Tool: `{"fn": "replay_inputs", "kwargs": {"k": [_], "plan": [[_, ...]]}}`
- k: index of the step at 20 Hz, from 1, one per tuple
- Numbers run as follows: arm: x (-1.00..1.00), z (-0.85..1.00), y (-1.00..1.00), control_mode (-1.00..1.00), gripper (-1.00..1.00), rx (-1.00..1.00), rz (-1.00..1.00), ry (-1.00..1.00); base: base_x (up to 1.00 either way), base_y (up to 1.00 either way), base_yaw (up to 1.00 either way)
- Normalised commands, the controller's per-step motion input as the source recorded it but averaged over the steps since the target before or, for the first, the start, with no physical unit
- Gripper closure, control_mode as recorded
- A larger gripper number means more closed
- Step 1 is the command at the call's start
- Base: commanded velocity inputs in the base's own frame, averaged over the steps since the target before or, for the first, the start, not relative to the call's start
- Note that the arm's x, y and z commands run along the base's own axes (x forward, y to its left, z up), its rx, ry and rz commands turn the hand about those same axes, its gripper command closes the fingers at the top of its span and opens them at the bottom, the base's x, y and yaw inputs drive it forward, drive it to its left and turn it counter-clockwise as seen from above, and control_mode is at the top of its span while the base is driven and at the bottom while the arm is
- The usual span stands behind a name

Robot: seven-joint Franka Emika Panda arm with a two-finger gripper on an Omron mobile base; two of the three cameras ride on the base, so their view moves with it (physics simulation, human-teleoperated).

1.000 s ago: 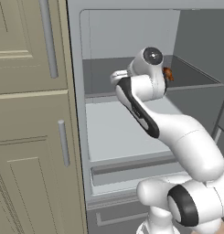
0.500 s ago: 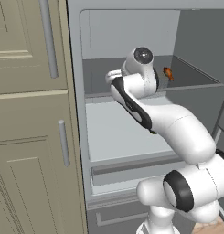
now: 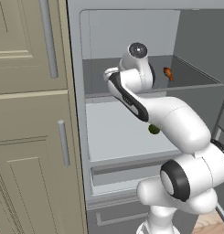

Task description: Place one lime and one chicken drumstick in each tupperware on the nearby counter, to pack two identical lunches.

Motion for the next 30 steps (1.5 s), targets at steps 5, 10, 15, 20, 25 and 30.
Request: {"fn": "replay_inputs", "kwargs": {"k": [5,10,15,20,25,30], "plan": [[0.00,-0.69,0.00,-1.00,-1.00,-0.02,0.00,0.05,0.00,0.00,0.00],[-0.10,-0.88,0.00,-1.00,-1.00,0.00,0.00,0.00,0.00,0.00,0.00],[-0.14,-0.71,0.00,-1.00,-1.00,0.00,0.00,-0.01,0.00,0.00,0.00],[-0.28,-0.49,0.00,-1.00,-1.00,0.00,-0.04,-0.01,0.00,0.00,0.00],[-0.17,-0.50,0.00,-1.00,-1.00,0.00,-0.10,0.00,0.00,0.00,0.00],[0.00,-0.59,0.00,-1.00,1.00,0.00,-0.01,0.00,0.00,0.00,0.00]]}}
